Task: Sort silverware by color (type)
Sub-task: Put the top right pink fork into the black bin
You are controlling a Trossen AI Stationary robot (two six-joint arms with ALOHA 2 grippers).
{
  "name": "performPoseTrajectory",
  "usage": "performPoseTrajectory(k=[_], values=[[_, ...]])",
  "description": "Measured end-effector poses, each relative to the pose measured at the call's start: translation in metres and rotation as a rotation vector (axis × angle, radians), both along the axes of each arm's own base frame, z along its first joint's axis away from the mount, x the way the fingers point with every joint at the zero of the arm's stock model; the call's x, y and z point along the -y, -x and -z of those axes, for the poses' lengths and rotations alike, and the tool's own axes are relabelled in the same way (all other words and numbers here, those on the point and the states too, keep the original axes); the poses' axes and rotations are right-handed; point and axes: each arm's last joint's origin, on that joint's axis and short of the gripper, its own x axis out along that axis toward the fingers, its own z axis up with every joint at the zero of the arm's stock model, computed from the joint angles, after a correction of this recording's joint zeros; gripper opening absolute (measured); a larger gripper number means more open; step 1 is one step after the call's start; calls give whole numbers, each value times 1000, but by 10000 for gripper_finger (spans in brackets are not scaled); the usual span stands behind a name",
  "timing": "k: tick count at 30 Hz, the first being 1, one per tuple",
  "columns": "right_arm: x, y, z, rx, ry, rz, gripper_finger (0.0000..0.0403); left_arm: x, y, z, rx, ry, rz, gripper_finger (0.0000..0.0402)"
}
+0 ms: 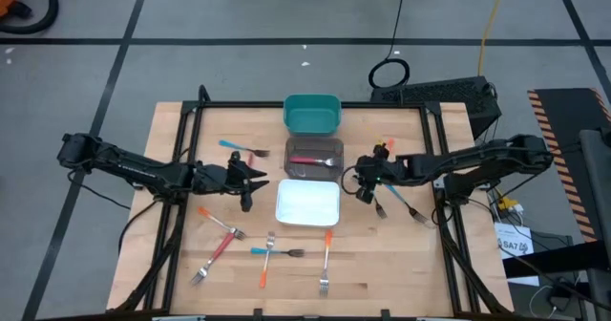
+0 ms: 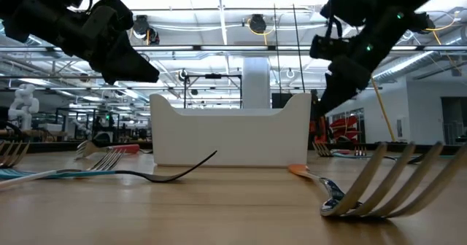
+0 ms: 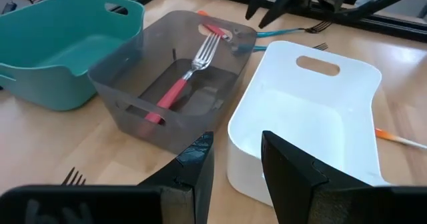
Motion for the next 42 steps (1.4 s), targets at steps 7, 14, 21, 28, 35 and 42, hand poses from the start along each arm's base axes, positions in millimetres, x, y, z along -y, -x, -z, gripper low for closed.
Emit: performPoseTrajectory(k=[7, 14, 21, 28, 35, 42], values=[[-4, 8, 21, 13, -30, 23, 121, 0, -2, 0, 12, -2, 0, 122], [-15, 8, 35, 33, 40, -51, 121, 0, -2, -1, 24, -4, -5, 122], [-23, 4, 47, -4, 114, -60, 121, 0, -2, -1, 22, -9, -4, 122], [-25, -4, 61, -16, 210, -29, 121, 0, -2, -1, 20, -10, -3, 122], [-23, -5, 69, -43, 237, -2, 110, 0, -2, -1, 17, -16, -1, 122], [-22, -5, 68, -45, 286, 15, 23, 0, -2, -1, 17, -17, 0, 122]])
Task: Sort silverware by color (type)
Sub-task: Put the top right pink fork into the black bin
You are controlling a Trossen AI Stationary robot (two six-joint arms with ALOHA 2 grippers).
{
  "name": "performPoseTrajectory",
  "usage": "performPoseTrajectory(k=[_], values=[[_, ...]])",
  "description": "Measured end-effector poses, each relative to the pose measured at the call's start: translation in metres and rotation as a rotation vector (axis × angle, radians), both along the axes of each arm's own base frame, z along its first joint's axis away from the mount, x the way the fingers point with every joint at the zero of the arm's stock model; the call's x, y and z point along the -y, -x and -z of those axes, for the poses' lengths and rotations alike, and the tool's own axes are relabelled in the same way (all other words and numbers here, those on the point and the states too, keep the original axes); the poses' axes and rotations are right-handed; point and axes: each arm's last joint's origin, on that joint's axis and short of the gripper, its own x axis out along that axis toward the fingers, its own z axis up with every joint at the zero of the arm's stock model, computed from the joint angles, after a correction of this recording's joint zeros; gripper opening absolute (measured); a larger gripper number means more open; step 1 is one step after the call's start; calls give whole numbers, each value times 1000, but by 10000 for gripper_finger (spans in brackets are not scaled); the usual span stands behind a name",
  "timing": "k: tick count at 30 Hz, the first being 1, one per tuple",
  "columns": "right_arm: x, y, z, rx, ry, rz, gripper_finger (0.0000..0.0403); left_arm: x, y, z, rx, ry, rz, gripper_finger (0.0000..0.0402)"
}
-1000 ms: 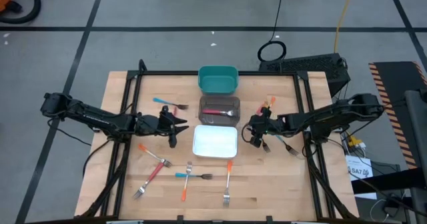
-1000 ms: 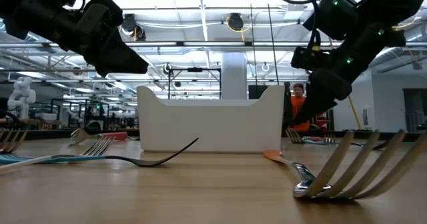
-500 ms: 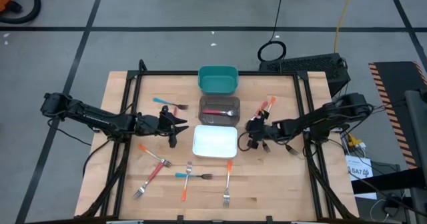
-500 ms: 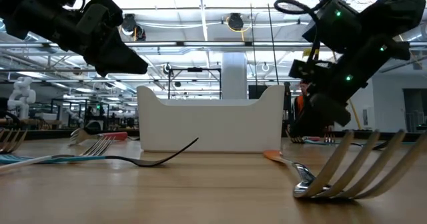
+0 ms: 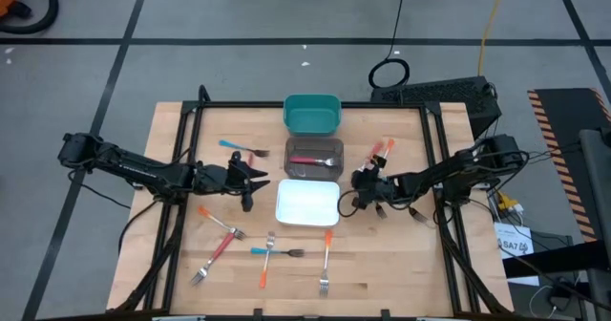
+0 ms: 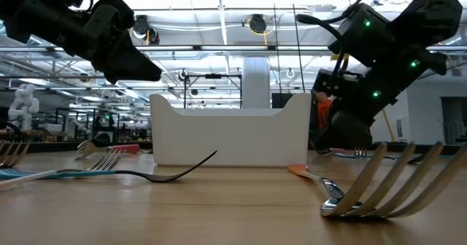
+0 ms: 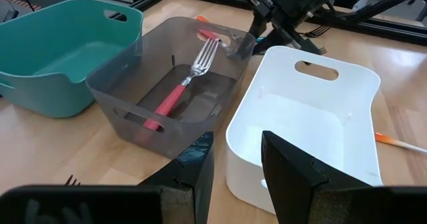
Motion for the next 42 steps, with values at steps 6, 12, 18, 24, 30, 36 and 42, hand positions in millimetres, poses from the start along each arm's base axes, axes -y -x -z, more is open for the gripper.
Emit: performPoseTrajectory(k=[6, 12, 18, 24, 30, 36, 42], values=[[0, 0, 0, -8, 26, -2, 21, 0, 0, 0, 1, 0, 0, 122], [-2, 0, -4, -15, 58, -38, 6, 0, 0, 0, 2, 1, 0, 122], [-5, 1, -20, 50, 58, -64, 5, 0, 0, 0, 2, 0, 1, 122], [-6, 4, -39, 125, 60, -82, 5, 0, 0, 0, 0, -8, 3, 122], [-5, 8, -58, 188, 83, -112, 2, 0, 0, 0, 0, -8, 3, 122], [-4, 14, -76, 253, 107, -136, 1, 0, 0, -1, 8, -7, 4, 122], [-3, 20, -92, 315, 134, -156, 1, 0, -1, -2, 19, -9, 5, 122]])
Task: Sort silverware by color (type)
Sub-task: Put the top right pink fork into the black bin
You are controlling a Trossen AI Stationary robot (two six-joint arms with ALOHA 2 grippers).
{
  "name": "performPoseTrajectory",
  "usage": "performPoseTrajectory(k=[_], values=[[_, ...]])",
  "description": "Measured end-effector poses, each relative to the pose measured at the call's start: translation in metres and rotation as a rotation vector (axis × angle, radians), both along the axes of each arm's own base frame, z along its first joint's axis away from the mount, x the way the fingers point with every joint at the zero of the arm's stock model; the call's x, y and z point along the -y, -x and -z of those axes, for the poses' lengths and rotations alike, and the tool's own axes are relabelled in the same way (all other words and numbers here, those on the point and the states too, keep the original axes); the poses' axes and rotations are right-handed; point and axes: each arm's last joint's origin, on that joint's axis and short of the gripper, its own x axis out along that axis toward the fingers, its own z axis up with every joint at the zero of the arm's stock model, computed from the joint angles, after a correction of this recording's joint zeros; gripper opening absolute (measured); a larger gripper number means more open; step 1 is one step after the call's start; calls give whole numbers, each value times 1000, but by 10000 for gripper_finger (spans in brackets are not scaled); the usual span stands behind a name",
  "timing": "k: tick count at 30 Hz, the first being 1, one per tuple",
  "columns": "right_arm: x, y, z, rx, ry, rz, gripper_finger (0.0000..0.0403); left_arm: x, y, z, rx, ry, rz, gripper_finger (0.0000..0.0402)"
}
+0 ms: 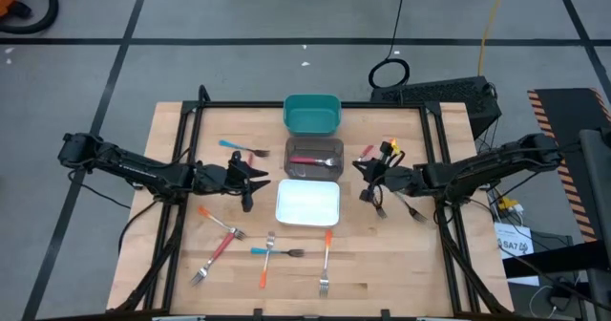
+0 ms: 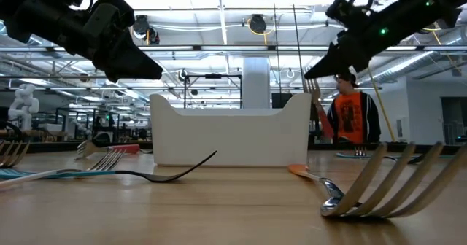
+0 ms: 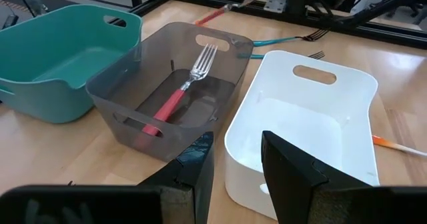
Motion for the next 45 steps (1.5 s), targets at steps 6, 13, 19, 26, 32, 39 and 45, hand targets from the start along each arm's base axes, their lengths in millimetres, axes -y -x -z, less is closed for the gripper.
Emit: performPoseTrajectory(k=[6, 13, 19, 26, 32, 39, 45], values=[[-1, 1, -21, 127, 30, -90, 0, 0, -1, -3, 26, -2, 2, 122], [-6, -3, -39, 275, 66, -272, 0, 0, -2, -5, 49, -10, 5, 122], [-9, -5, -46, 344, 78, -385, 0, 0, -3, -9, 85, -26, 2, 122], [-15, -6, -55, 436, 92, -580, 0, 2, -9, -12, 143, -94, 21, 123], [-20, -9, -54, 453, 88, -752, 0, 9, -22, -6, 163, -227, 80, 158], [-24, -25, -43, 493, 91, -809, 0, 21, -52, -10, 105, -418, 95, 245], [-26, -35, -36, 547, 106, -837, 0, 33, -87, -19, 17, -541, 103, 275]])
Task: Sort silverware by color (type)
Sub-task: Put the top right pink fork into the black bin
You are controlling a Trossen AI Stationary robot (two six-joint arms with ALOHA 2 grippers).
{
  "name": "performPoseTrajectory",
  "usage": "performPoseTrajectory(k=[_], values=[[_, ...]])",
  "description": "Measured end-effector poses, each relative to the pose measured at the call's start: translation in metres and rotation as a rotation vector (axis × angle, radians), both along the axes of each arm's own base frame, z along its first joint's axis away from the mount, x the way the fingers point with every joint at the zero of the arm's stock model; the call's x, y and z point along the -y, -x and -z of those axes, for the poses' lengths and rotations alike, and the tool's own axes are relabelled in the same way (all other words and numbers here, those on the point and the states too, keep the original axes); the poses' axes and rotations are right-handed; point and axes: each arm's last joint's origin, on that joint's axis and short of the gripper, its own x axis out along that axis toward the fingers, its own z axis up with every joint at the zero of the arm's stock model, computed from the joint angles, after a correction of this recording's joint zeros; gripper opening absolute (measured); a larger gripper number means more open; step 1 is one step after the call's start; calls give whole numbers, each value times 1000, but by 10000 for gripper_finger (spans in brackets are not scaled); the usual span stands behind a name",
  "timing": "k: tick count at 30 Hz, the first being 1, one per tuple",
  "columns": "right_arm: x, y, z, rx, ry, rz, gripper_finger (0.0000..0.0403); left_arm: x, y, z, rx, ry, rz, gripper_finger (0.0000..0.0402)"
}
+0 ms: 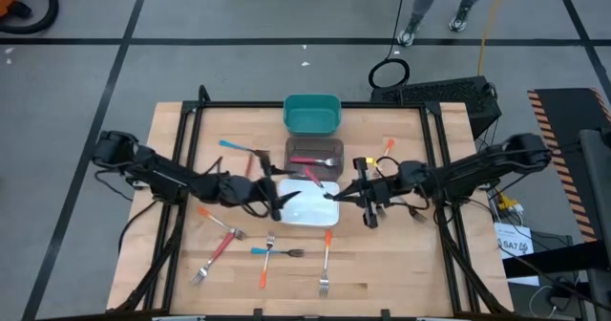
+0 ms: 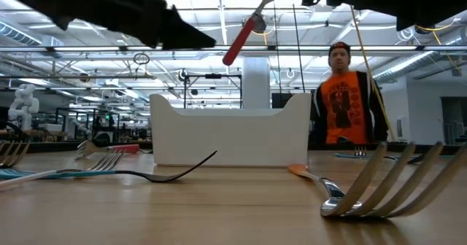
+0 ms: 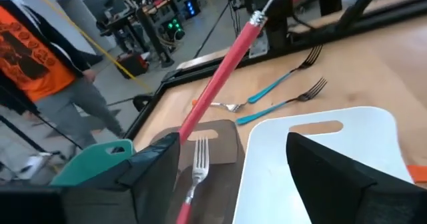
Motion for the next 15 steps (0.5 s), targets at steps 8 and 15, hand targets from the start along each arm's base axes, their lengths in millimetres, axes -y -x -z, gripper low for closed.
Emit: performPoseTrajectory(k=[8, 15], values=[[-2, -4, 5, 9, -16, -52, 0, 5, -36, -6, -168, -87, -119, 275], [-2, -4, 5, 2, -33, -55, 0, 11, -56, -2, -230, -164, -144, 245]])
